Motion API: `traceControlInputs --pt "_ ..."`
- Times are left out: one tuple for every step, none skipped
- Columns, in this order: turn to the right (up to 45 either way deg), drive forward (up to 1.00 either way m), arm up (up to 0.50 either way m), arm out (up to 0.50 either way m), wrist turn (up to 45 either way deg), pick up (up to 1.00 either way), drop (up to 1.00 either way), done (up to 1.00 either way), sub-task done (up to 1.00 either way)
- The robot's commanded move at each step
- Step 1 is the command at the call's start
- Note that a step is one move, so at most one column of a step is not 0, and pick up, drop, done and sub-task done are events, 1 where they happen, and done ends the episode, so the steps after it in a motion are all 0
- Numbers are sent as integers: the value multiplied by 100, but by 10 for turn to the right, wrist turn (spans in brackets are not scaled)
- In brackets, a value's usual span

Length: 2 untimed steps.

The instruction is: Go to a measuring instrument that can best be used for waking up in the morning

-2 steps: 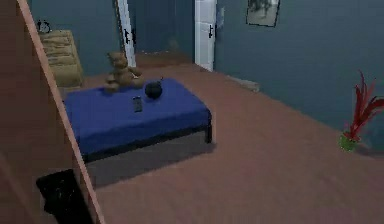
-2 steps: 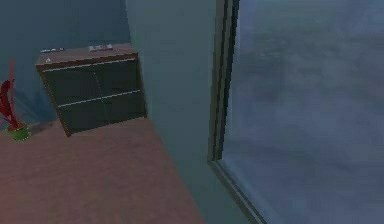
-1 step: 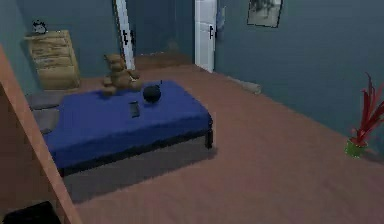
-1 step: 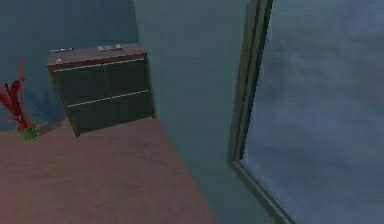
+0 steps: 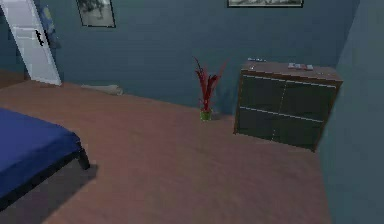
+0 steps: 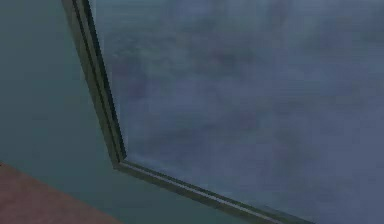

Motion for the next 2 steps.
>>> traceControlInputs --pt "0 55 0 0 0 0 0 0 0" --pt "300 0 0 0 0 0 0 0 0"
